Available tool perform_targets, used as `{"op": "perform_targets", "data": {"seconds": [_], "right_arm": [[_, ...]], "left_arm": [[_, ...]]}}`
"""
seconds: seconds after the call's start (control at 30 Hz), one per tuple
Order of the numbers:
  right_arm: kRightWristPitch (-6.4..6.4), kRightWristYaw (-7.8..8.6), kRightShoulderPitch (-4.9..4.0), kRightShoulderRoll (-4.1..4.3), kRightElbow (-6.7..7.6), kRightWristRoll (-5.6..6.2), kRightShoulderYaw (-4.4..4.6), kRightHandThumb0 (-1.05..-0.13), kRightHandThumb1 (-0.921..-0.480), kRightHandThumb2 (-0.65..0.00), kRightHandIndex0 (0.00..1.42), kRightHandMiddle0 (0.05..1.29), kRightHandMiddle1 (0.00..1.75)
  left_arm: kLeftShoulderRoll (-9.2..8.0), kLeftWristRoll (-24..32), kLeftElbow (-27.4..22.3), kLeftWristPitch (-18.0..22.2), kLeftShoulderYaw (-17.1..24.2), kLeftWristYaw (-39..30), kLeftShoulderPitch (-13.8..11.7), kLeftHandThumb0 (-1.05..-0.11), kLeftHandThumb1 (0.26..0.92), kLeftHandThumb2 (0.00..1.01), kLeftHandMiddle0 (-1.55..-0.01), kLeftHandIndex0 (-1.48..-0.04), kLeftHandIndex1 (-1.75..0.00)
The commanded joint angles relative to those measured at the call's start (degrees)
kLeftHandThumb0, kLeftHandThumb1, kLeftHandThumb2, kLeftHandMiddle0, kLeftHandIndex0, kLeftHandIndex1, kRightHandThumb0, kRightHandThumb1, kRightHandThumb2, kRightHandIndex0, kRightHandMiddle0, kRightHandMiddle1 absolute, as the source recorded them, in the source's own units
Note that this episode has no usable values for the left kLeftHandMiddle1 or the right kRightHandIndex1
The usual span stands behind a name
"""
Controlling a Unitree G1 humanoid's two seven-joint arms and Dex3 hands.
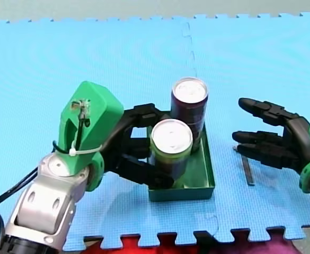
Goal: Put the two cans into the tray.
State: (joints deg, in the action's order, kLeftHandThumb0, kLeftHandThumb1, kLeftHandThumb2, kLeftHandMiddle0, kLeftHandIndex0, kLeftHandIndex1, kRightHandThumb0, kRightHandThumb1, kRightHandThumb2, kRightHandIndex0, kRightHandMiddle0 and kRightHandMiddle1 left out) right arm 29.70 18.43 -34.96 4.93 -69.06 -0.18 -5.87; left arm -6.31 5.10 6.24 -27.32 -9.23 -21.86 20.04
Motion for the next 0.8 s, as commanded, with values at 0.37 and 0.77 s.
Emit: {"op": "perform_targets", "data": {"seconds": [0.37,0.77], "right_arm": [[0.66,-0.04,0.26,0.0,-0.03,0.51,-0.34,-0.682,-0.775,0.0,0.99,0.65,0.0],[0.45,0.32,0.23,0.08,-0.02,0.88,-0.5,-0.67,-0.765,0.0,0.99,0.65,0.0]], "left_arm": [[-0.6,0.3,0.9,0.3,0.4,-1.1,0.2,-0.273,0.753,0.12,-0.91,-0.53,-1.75],[0.76,0.6,2.8,4.3,1.5,0.1,-1.0,-0.274,0.754,0.12,-0.9,-0.53,-1.75]]}}
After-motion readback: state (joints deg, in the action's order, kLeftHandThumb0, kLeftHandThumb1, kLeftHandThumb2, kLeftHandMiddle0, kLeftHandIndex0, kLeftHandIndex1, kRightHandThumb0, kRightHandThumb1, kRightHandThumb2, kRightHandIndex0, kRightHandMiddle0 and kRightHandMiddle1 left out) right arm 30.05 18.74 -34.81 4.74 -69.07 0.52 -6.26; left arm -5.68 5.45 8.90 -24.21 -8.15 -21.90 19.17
